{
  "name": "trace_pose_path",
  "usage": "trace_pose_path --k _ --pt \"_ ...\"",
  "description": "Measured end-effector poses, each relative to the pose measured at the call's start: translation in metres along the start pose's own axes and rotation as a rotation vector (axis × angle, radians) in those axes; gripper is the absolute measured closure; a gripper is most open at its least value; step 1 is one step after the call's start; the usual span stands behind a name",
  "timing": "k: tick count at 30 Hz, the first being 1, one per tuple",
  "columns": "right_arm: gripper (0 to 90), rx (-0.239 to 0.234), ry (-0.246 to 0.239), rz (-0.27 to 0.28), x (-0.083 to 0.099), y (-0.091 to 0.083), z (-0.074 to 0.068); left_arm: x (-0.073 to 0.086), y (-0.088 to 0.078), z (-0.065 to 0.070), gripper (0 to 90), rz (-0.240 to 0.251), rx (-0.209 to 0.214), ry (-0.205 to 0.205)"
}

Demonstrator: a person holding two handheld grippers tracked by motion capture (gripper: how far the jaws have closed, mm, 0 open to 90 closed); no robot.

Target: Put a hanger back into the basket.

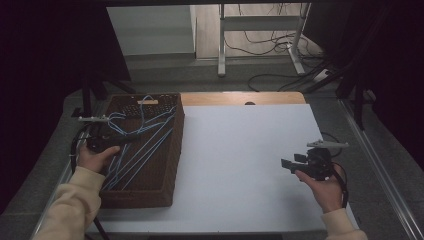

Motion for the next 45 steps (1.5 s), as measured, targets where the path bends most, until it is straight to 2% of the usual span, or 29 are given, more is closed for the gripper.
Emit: trace_pose_path --k 4,7,9,10,11,12,13,14,15,16,17,18,20,21,22,24,25,27,28,29,31,33,37,38,39,40,41,43,45 --pt "38.1 0.002 0.002 0.002 0.0 0.0 0.0 0.007 0.006 -0.009 86.4 -0.027 -0.02 -0.019" --pt "38.1 -0.001 0.0 -0.001 0.0 0.0 0.0 0.01 0.008 -0.016 86.4 -0.029 -0.022 -0.043" --pt "38.0 -0.001 0.0 -0.001 0.0 0.0 0.0 0.01 0.007 -0.018 86.0 -0.026 -0.046 -0.055" --pt "38.1 -0.001 0.0 -0.001 0.0 0.0 0.0 0.01 0.006 -0.021 84.7 -0.04 -0.116 -0.069" --pt "38.0 0.0 -0.001 -0.001 0.0 0.0 0.0 0.01 0.007 -0.023 82.2 -0.055 -0.167 -0.07" --pt "38.1 0.001 0.0 0.0 0.0 0.0 0.0 0.01 0.007 -0.023 77.9 -0.055 -0.167 -0.07" --pt "38.0 0.001 0.0 0.0 0.0 0.0 0.0 0.011 0.008 -0.029 72.0 -0.076 -0.299 -0.088" --pt "38.0 0.001 0.0 0.0 0.0 0.0 0.0 0.011 0.008 -0.029 66.7 -0.076 -0.299 -0.088" --pt "38.0 0.002 0.002 0.002 0.0 0.0 0.0 0.012 0.006 -0.034 61.9 -0.068 -0.351 -0.135" --pt "38.0 0.003 0.002 0.002 0.0 0.0 0.0 0.012 0.006 -0.034 56.5 -0.068 -0.351 -0.135" --pt "38.1 0.003 0.002 0.002 0.0 0.0 0.0 0.012 0.004 -0.033 52.0 -0.045 -0.39 -0.121" --pt "38.1 0.003 0.002 0.002 0.0 0.0 0.0 0.012 0.004 -0.033 49.3 -0.045 -0.39 -0.121" --pt "37.9 -0.002 0.003 0.002 0.0 0.001 0.0 0.012 0.001 -0.026 42.6 -0.021 -0.386 -0.088" --pt "37.9 -0.005 0.003 0.001 0.0 0.002 0.0 0.012 -0.002 -0.016 39.3 -0.001 -0.348 -0.05" --pt "37.9 -0.005 0.003 0.001 0.0 0.002 0.0 0.012 -0.002 -0.016 37.8 -0.001 -0.348 -0.05" --pt "37.4 -0.017 -0.009 0.002 0.0 0.004 0.0 0.012 -0.006 0.0 34.6 0.033 -0.27 0.009" --pt "37.4 -0.017 -0.009 0.002 0.0 0.004 0.0 0.012 -0.006 0.0 32.8 0.033 -0.27 0.009" --pt "36.4 -0.032 -0.036 0.0 -0.003 0.007 -0.001 0.014 -0.009 0.017 29.9 0.054 -0.199 0.057" --pt "36.3 -0.039 -0.044 0.0 -0.004 0.008 -0.002 0.015 -0.008 0.022 28.3 0.055 -0.174 0.069" --pt "36.3 -0.039 -0.044 0.0 -0.004 0.008 -0.002 0.015 -0.008 0.022 26.9 0.055 -0.174 0.069" --pt "35.3 -0.057 -0.063 -0.008 -0.006 0.012 -0.005 0.019 -0.008 0.039 25.0 0.048 -0.143 0.1" --pt "35.0 -0.063 -0.071 -0.012 -0.006 0.013 -0.007 0.021 -0.008 0.044 23.6 0.045 -0.131 0.113" --pt "33.9 -0.09 -0.12 -0.001 -0.008 0.009 -0.016 0.03 -0.005 0.065 21.9 0.038 -0.102 0.161" --pt "33.8 -0.098 -0.126 0.005 -0.009 0.008 -0.018 0.035 -0.003 0.074 21.7 0.03 -0.086 0.179" --pt "33.6 -0.104 -0.137 0.014 -0.01 0.006 -0.02 0.035 -0.003 0.074 21.4 0.03 -0.086 0.179" --pt "33.3 -0.111 -0.143 0.021 -0.01 0.004 -0.021 0.038 0.0 0.083 21.4 0.028 -0.071 0.194" --pt "33.0 -0.119 -0.148 0.025 -0.01 0.003 -0.023 0.038 0.0 0.083 21.3 0.028 -0.071 0.194" --pt "32.5 -0.125 -0.169 0.032 -0.01 0.001 -0.026 0.043 0.004 0.093 21.0 0.025 -0.055 0.207" --pt "32.1 -0.133 -0.178 0.031 -0.009 0.0 -0.028 0.045 0.005 0.096 20.8 0.023 -0.051 0.21"
Point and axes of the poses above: each handheld gripper's, and its own axes: y roughly forward along the jaws, x roughly out of its underside, z roughly to its right, the point moved 1 cm from there along y, roughly forward along the jaws, and after that the axes turned 10 degrees about -y, right-handed, at the moved point
